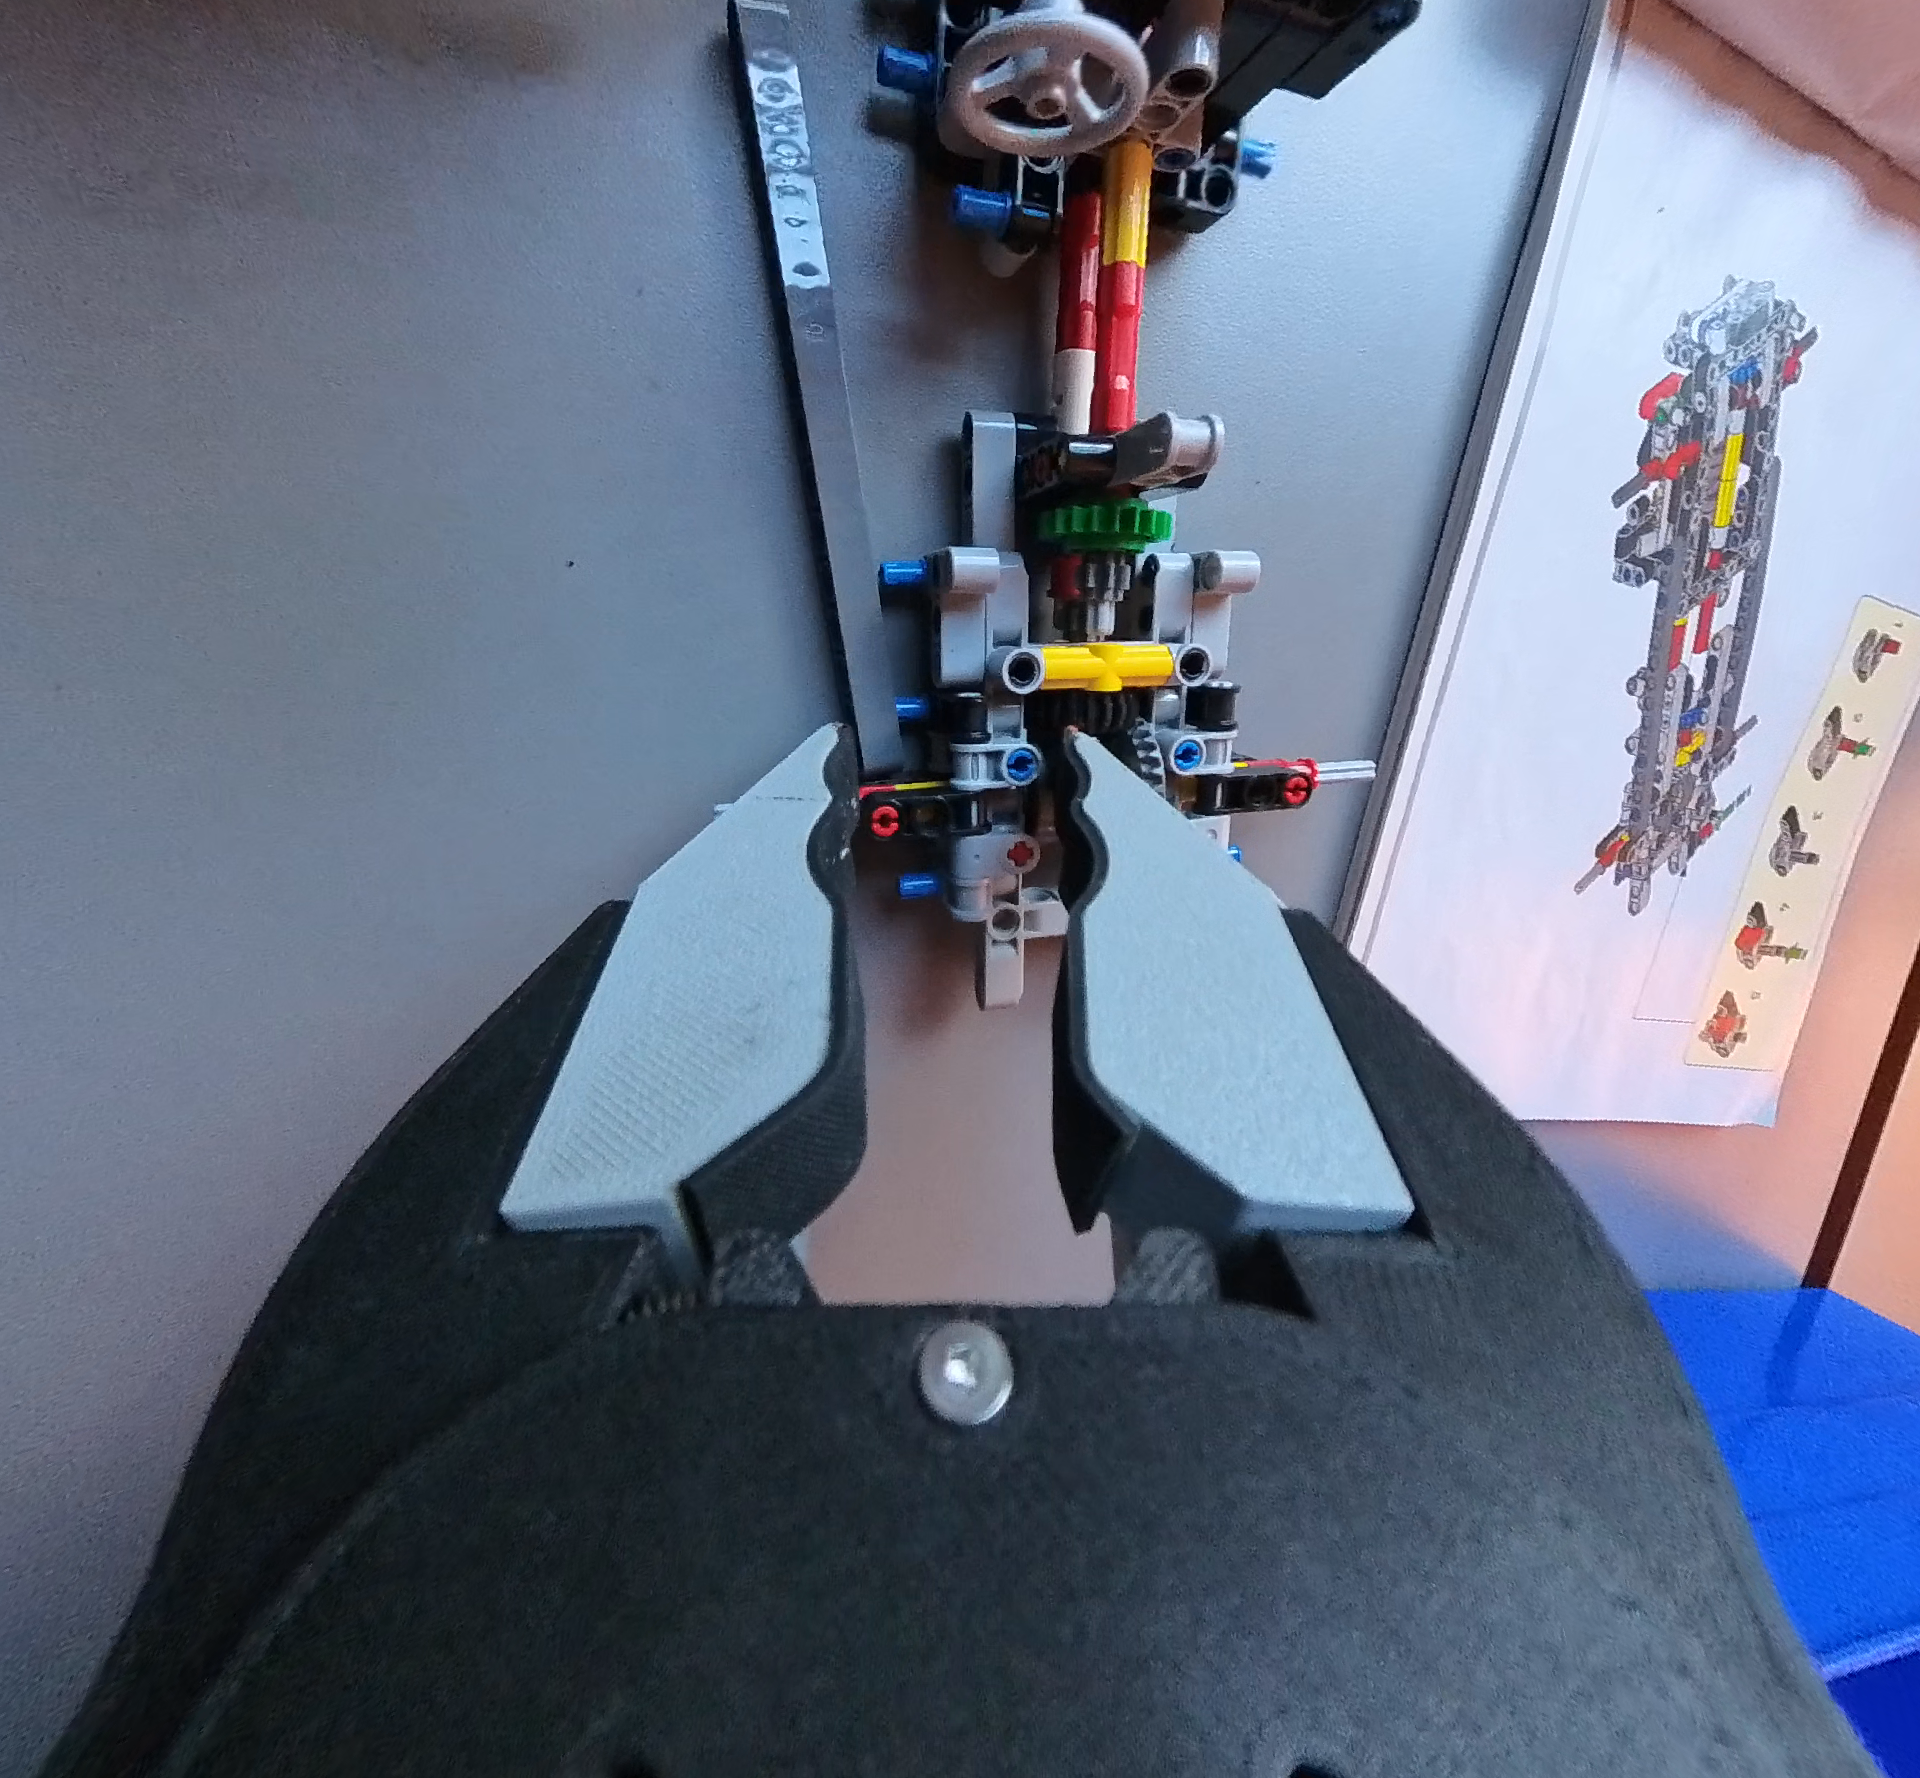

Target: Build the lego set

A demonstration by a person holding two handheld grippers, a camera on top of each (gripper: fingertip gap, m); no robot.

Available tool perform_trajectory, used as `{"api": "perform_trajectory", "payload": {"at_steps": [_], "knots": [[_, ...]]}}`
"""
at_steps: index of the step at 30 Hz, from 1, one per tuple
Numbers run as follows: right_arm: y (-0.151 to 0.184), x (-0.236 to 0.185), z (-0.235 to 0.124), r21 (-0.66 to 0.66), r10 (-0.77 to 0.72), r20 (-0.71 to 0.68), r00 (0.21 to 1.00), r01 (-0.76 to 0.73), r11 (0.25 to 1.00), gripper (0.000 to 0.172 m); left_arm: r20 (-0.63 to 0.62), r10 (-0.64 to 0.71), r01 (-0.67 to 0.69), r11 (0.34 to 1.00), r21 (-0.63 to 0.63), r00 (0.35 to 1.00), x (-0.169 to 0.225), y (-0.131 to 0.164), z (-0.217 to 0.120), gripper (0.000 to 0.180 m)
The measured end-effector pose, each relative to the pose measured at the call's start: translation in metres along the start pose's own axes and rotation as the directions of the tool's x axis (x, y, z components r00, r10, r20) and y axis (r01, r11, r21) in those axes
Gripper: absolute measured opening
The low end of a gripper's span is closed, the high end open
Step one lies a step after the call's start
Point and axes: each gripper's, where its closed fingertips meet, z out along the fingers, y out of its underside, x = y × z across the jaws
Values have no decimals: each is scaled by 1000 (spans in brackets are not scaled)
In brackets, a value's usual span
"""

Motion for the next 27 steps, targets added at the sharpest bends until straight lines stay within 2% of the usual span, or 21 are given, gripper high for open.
{"api": "perform_trajectory", "payload": {"at_steps": [5, 9, 10, 13, 20, 27], "knots": [[-1, 0, 0, 38, 24, -4, 1000, -24, 999, 36, -4, 22, -22, 998, 57, 1000, -9, -15, -3, 82], [-1, 0, 0, 61, 32, -9, 999, -31, 998, 36, -20, 59, -59, 998, -29, 998, -21, -1, 22, 98], [-2, 0, 0, 63, 35, -11, 999, -34, 997, 36, -33, 39, -40, 999, -30, 999, -21, -1, 28, 88], [-2, 1, 0, 74, 57, -11, 998, -56, 996, 36, -93, 46, -45, 999, 5, 995, -11, -8, 32, 76], [-5, 3, -1, 108, 164, 54, 985, -169, 980, 33, -72, 46, -45, 999, 16, 996, -11, -7, 31, 72], [-4, 3, -1, 87, 161, 29, 986, -163, 983, 33, -43, 73, -74, 997, -28, 996, -9, -4, 26, 70]]}}
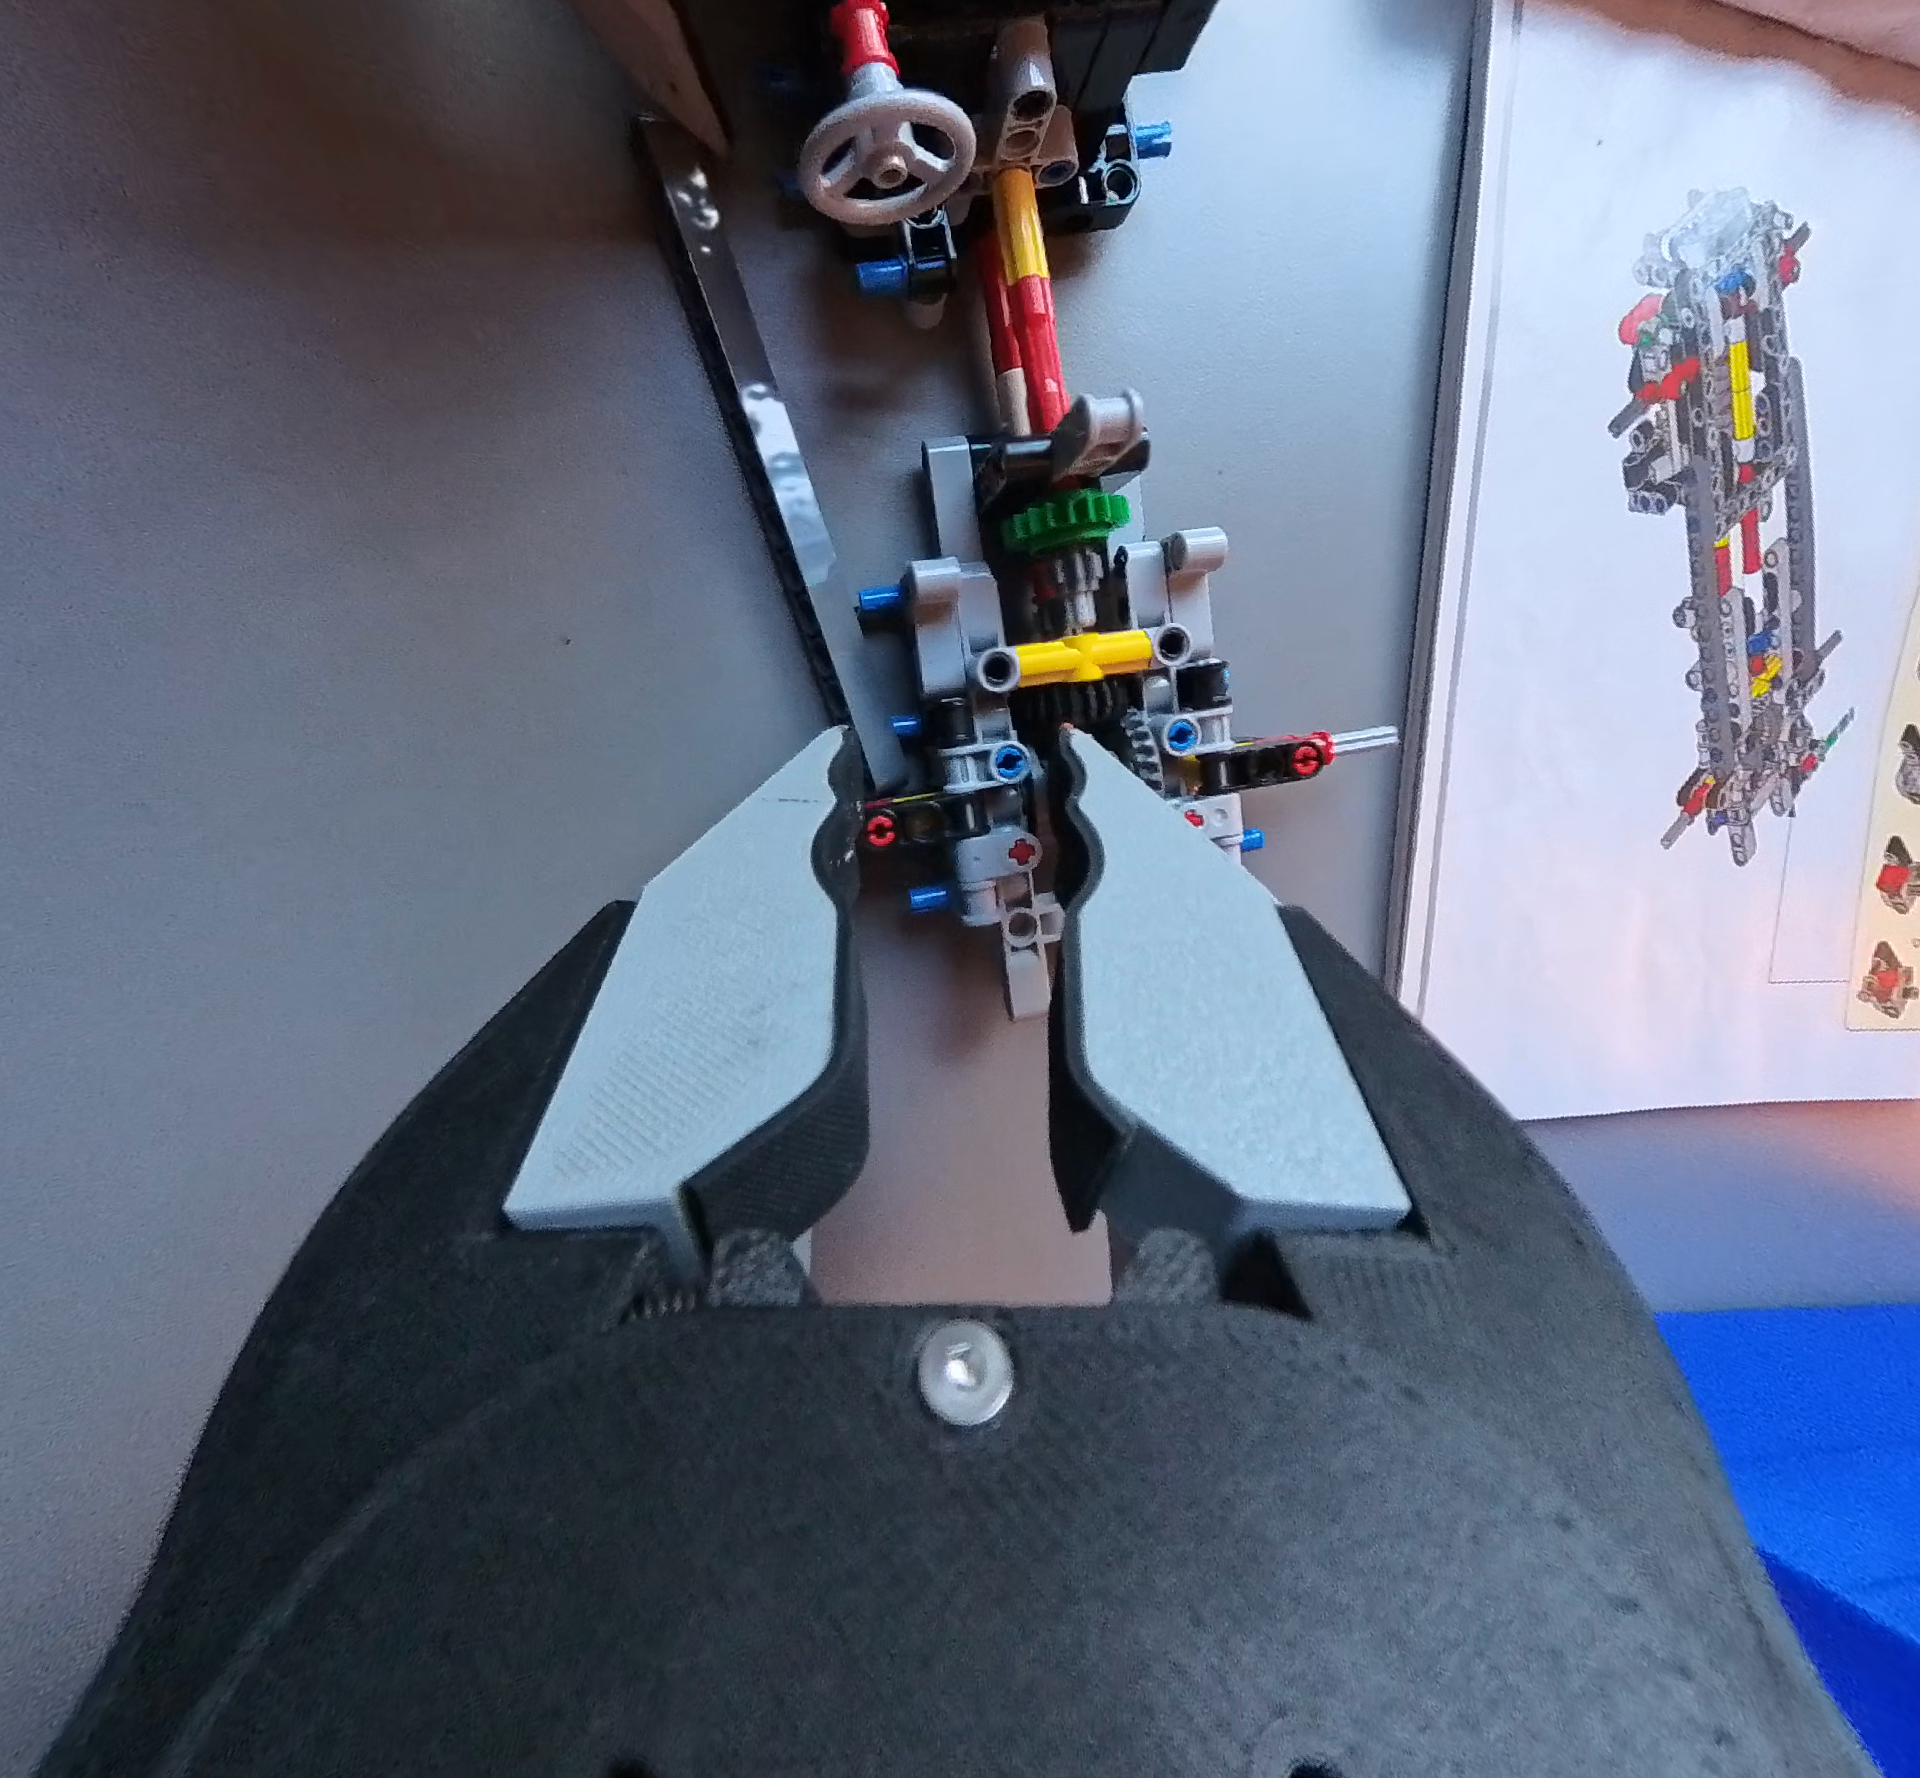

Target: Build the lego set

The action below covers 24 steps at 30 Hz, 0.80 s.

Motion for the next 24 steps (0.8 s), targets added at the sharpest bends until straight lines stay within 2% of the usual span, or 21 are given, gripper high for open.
{"api": "perform_trajectory", "payload": {"at_steps": [6, 8, 17, 20, 24], "knots": [[0, 0, 2, -11, -50, -66, 997, 49, 999, 37, -53, -26, 26, 1000, -3, 998, 3, 5, -3, 79], [0, 0, 2, -10, -39, -77, 996, 38, 999, 37, -117, -31, 33, 999, 15, 993, 11, 5, -5, 95], [-1, 1, 3, 1, -11, -94, 995, 12, 1000, 37, -153, -30, 36, 999, 39, 988, 11, 2, -1, 99], [-1, 1, 3, 8, -7, -93, 996, 8, 1000, 37, -141, -42, 49, 998, 46, 989, 9, 1, 0, 97], [-1, 1, 3, 14, -7, -92, 996, 8, 1000, 37, -59, -26, 28, 999, 37, 998, -1, 2, 2, 74]]}}
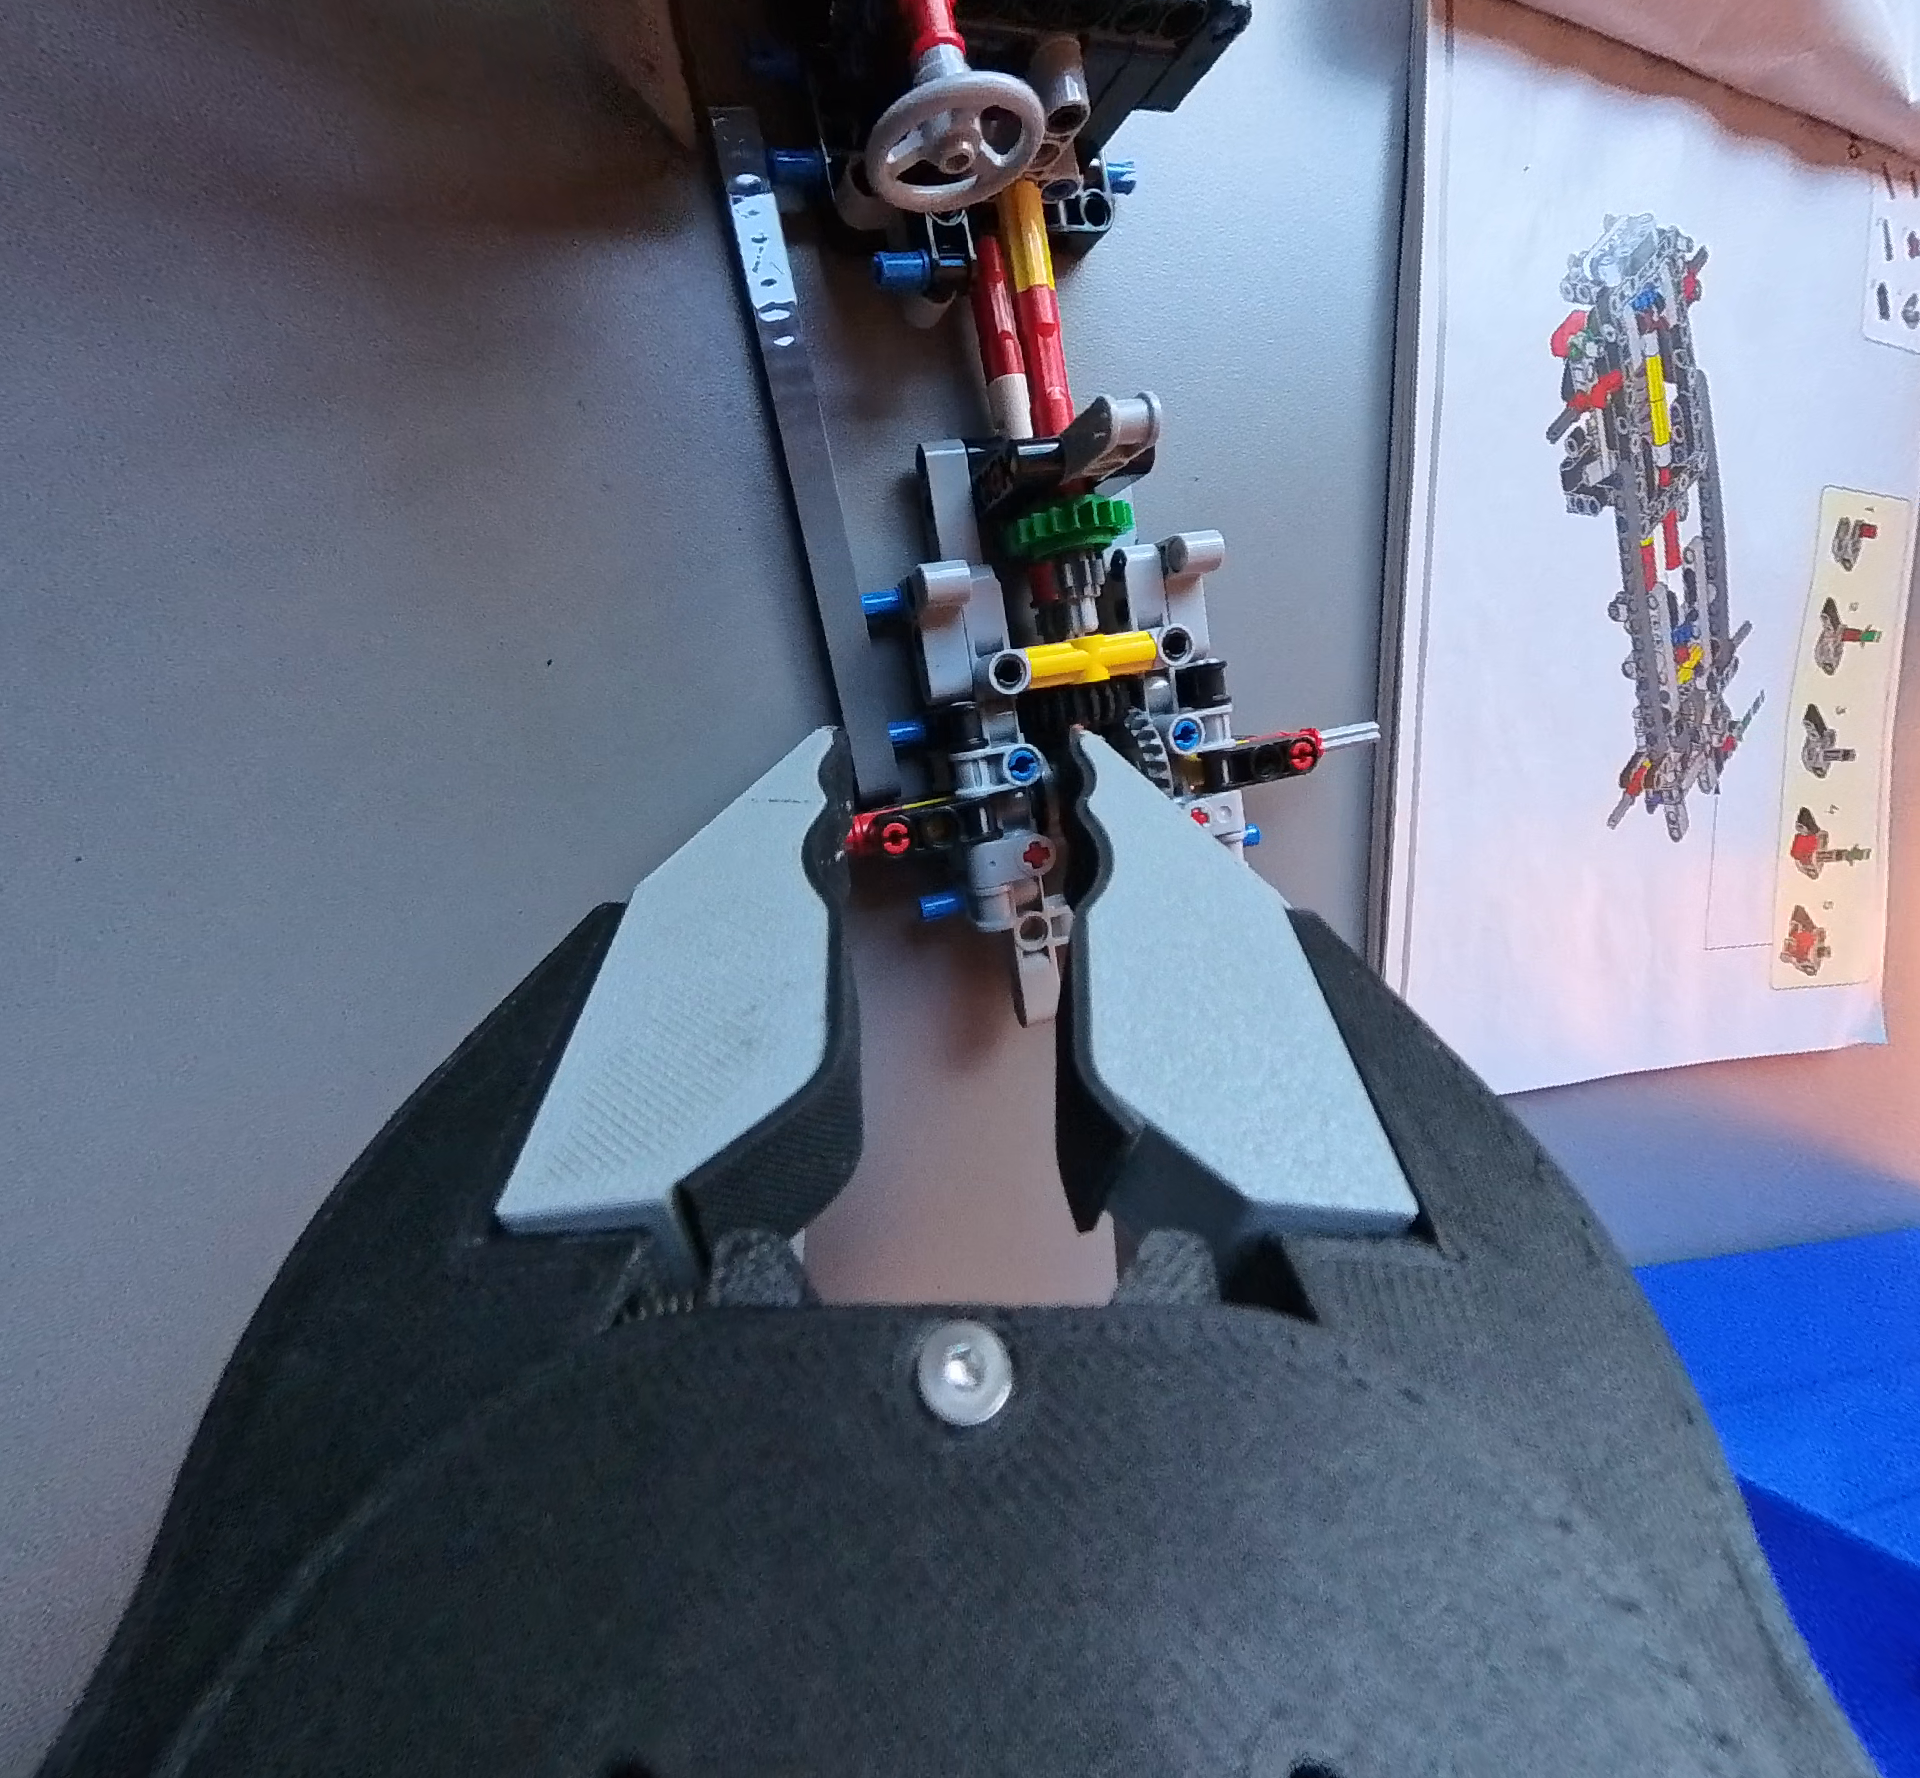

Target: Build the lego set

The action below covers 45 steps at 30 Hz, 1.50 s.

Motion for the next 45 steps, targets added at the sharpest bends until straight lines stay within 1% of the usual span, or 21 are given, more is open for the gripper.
{"api": "perform_trajectory", "payload": {"at_steps": [6, 9, 10, 13, 16, 18, 20, 21, 23, 26, 28, 31, 32, 33, 35, 37, 40, 43, 45], "knots": [[-1, 0, 0, 52, -21, 15, 1000, 20, 998, 37, 9, 23, -23, 1000, -3, 1000, 0, 1, -2, 73], [-1, 0, 0, 69, -22, 24, 999, 20, 997, 37, 35, 46, -45, 998, -45, 998, -4, 5, -4, 78], [-1, 0, 0, 67, -26, 21, 999, 25, 997, 37, 37, 46, -44, 998, -55, 998, -4, 6, -6, 76], [-1, 0, 0, 58, -39, 10, 999, 38, 998, 37, 35, 36, -35, 999, -22, 999, -2, 5, -15, 67], [-1, 0, 0, 62, -38, 13, 999, 37, 997, 37, 16, 34, -34, 998, 47, 999, 4, -2, -31, 45], [-1, 0, 0, 64, -36, 16, 999, 35, 997, 37, -52, 25, -21, 997, 80, 998, 15, -5, -37, 29], [-1, 0, 0, 64, -37, 16, 999, 36, 997, 37, -119, 10, -4, 999, 51, 993, 27, -3, -32, 30], [-1, 0, 0, 64, -38, 16, 999, 36, 997, 37, -128, 15, -13, 1000, 18, 992, 30, 1, -28, 31], [-1, 0, 0, 67, -37, 16, 999, 36, 997, 37, -107, 36, -41, 998, -38, 994, 31, 8, -18, 35], [-1, 0, 0, 71, -36, 17, 999, 34, 997, 37, -101, 39, -43, 998, -35, 994, 31, 3, -15, 33], [-1, 0, 0, 73, -35, 16, 999, 34, 997, 37, -83, 51, -55, 997, -46, 995, 28, 2, -13, 29], [-1, 0, 0, 74, -36, 15, 999, 35, 997, 37, -72, 75, -80, 994, -70, 995, 28, 4, -13, 29], [-1, 0, 0, 74, -37, 15, 999, 36, 997, 37, -68, 82, -87, 994, -70, 994, 28, 3, -15, 25], [-1, 0, 0, 74, -38, 14, 999, 37, 997, 37, -70, 82, -86, 995, -59, 994, 29, 2, -16, 19], [-1, 0, 0, 75, -39, 13, 999, 38, 996, 37, -83, 60, -64, 997, -38, 995, 30, -1, -20, 20], [-1, 0, 0, 76, -39, 13, 999, 38, 996, 37, -77, 40, -43, 999, -31, 996, 28, 0, -22, 24], [-1, 0, 0, 77, -38, 12, 999, 37, 996, 37, -36, -14, 14, 1000, -7, 999, 18, 4, -26, 28], [-1, 0, -1, 80, -38, 10, 999, 37, 996, 37, -45, -104, 108, 991, 84, 994, 6, 5, -38, 29], [-1, 0, -1, 80, -38, 10, 999, 37, 996, 37, 2, -138, 136, 978, 160, 990, -16, 6, -50, 31]]}}
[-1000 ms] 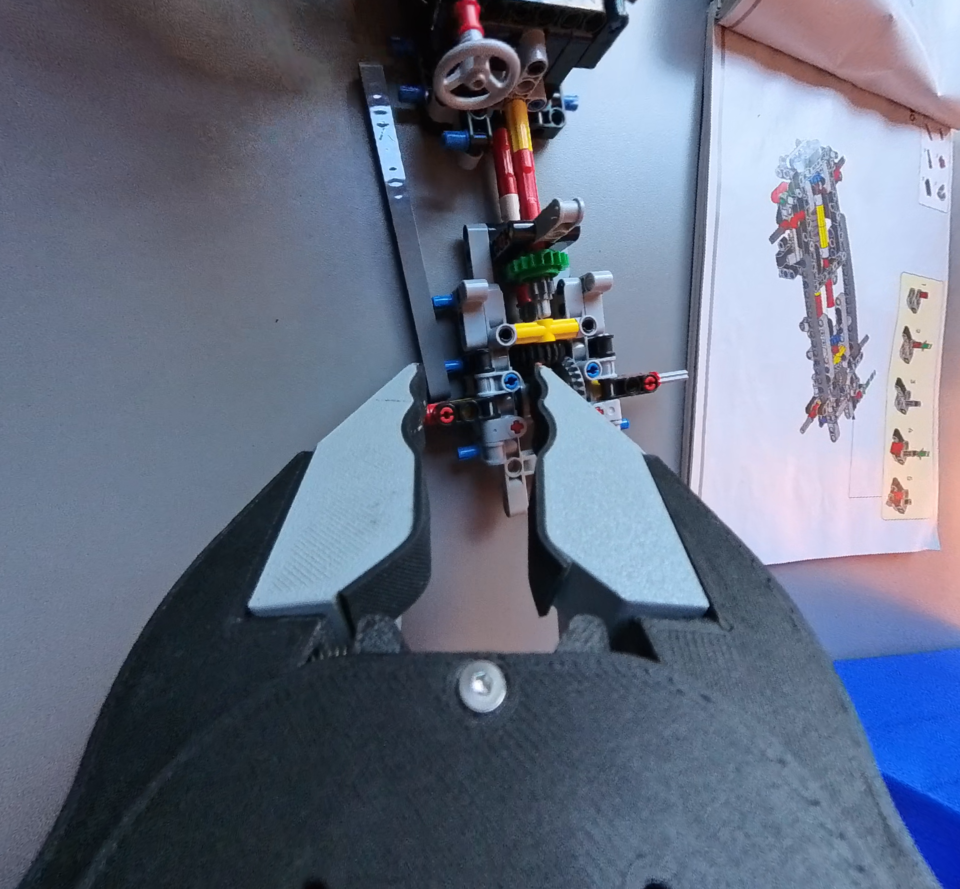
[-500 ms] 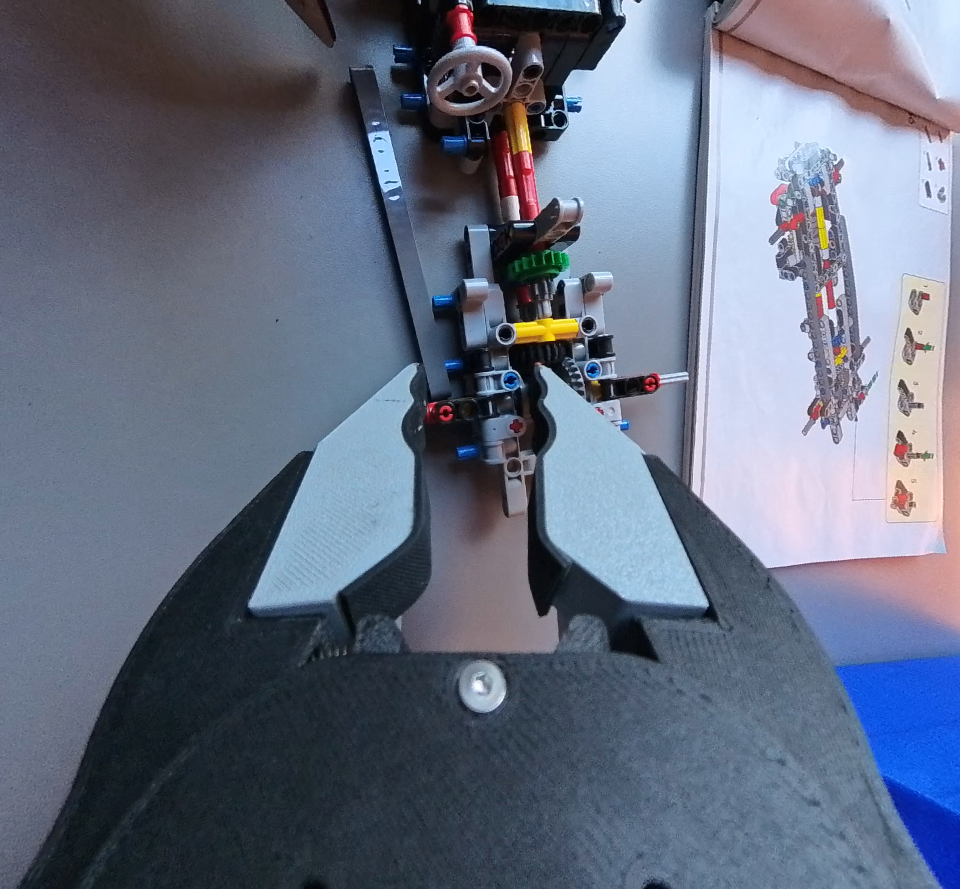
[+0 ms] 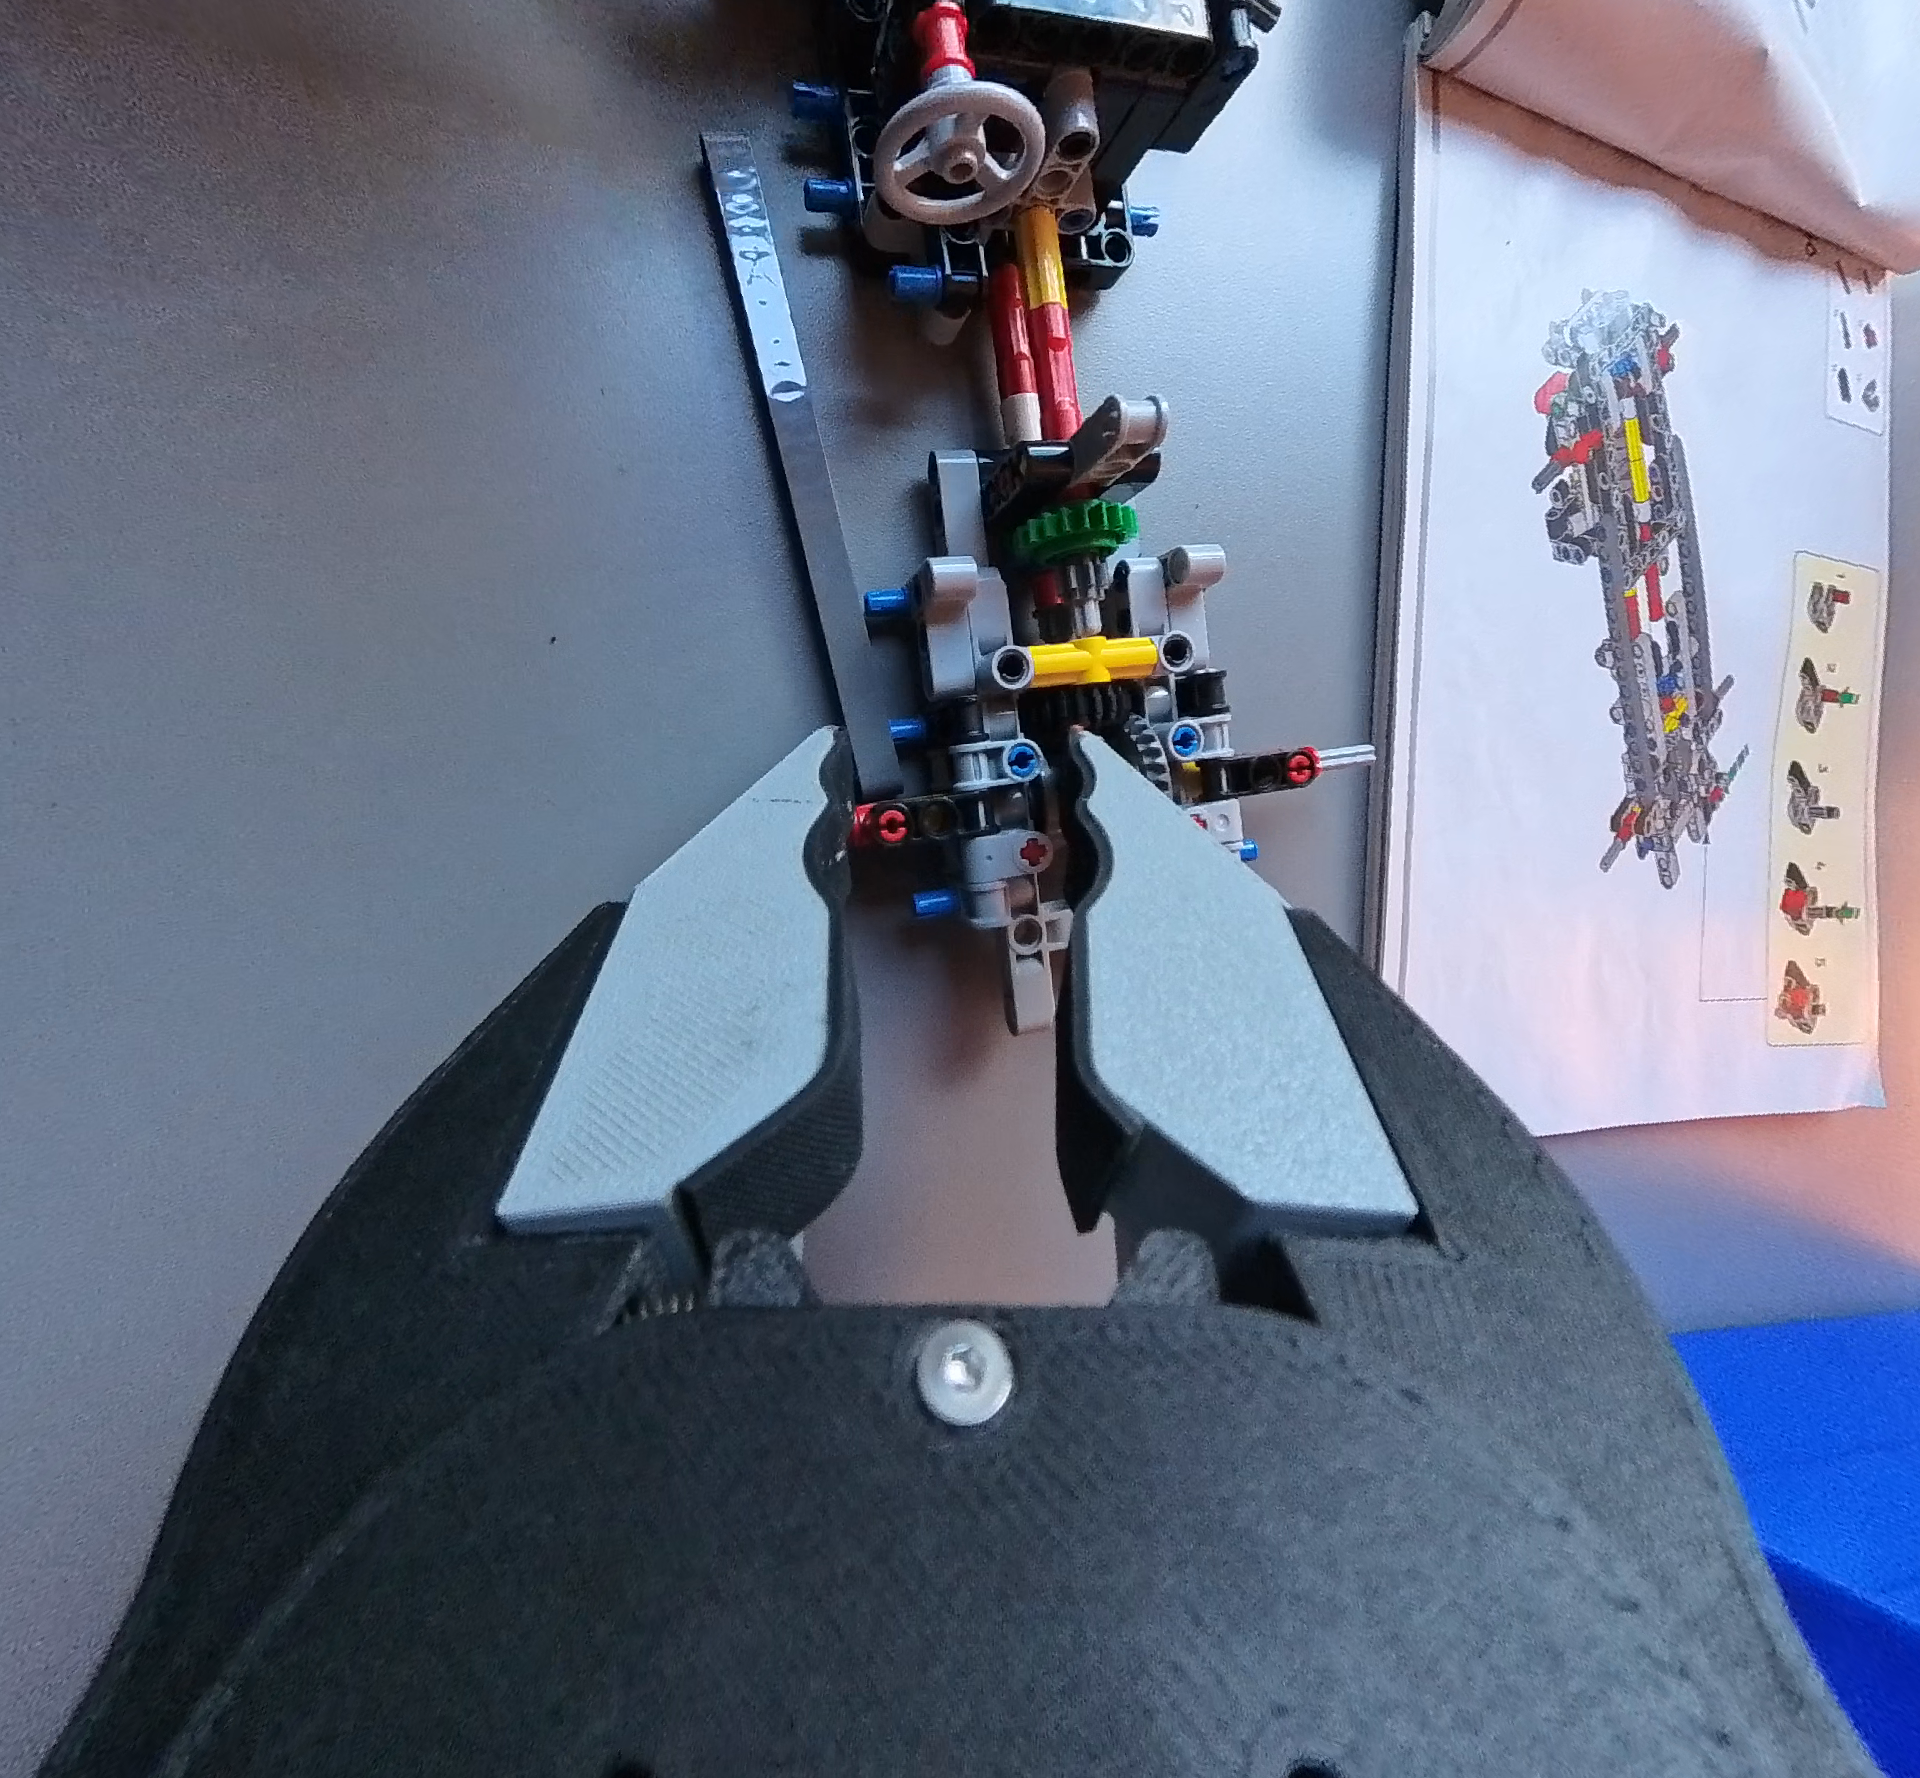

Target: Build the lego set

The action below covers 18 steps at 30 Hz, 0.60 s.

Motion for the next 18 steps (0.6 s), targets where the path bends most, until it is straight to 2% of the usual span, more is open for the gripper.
{"api": "perform_trajectory", "payload": {"at_steps": [4, 7, 11, 14, 18], "knots": [[0, 0, 0, 2, 0, 0, 1000, 0, 1000, 37, 35, -150, 138, 963, 232, 988, -42, -5, -23, 29], [0, 0, 0, 4, -1, -2, 1000, 1, 1000, 37, 64, -231, 193, 912, 362, 971, -62, 2, -23, 27], [0, 0, 0, 9, -4, -2, 1000, 4, 1000, 37, 109, -245, 181, 893, 412, 963, -68, 11, -9, 23], [0, 0, 0, 14, -7, -2, 1000, 7, 1000, 37, 140, -209, 130, 892, 432, 968, -65, 4, -10, 19], [0, 0, 1, 27, -16, 2, 1000, 16, 1000, 37, 90, -204, 145, 887, 439, 975, -56, 3, -5, 15]]}}
